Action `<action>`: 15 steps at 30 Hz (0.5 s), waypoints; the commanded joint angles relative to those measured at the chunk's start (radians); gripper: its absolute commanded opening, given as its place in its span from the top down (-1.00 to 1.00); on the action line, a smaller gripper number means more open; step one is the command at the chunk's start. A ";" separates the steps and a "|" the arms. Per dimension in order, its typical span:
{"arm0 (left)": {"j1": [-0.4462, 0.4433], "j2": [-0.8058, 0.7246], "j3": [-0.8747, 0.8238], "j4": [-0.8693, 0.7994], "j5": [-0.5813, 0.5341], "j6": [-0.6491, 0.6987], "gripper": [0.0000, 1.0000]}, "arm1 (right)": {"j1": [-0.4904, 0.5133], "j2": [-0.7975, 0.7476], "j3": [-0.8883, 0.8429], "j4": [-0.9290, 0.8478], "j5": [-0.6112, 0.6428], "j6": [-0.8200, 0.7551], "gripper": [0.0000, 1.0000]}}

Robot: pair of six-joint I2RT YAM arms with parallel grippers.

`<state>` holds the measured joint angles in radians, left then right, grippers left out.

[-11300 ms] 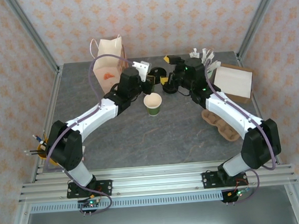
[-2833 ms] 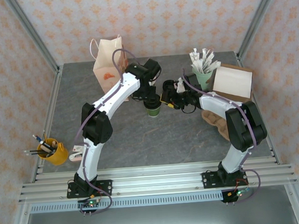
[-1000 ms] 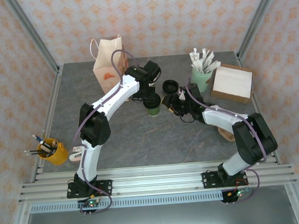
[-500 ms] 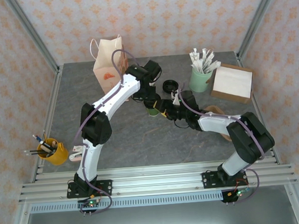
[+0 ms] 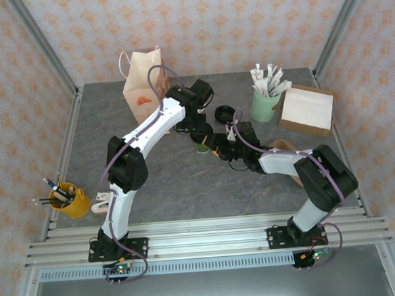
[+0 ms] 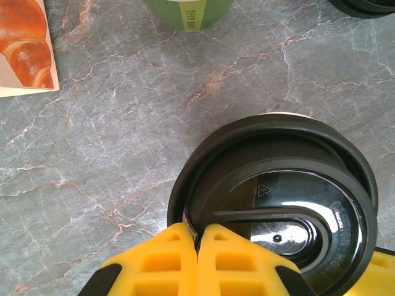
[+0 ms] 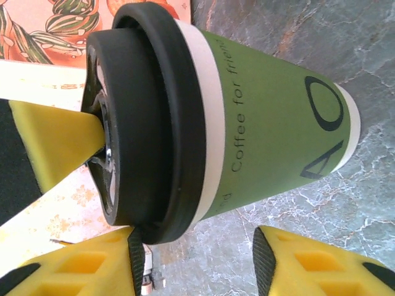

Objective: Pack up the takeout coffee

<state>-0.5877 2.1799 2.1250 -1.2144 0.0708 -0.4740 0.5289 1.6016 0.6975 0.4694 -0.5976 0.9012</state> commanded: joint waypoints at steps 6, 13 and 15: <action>-0.013 0.092 -0.085 -0.066 0.040 -0.003 1.00 | -0.003 0.088 -0.034 -0.390 0.170 0.026 0.04; -0.017 0.104 -0.138 -0.048 0.057 -0.009 1.00 | -0.003 0.090 0.028 -0.537 0.204 0.017 0.04; -0.018 0.088 -0.137 -0.048 0.049 -0.004 1.00 | -0.003 0.058 0.014 -0.475 0.165 0.031 0.02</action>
<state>-0.5865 2.1624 2.0754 -1.1595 0.0616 -0.4740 0.5320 1.6020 0.7780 0.2794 -0.5713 0.9146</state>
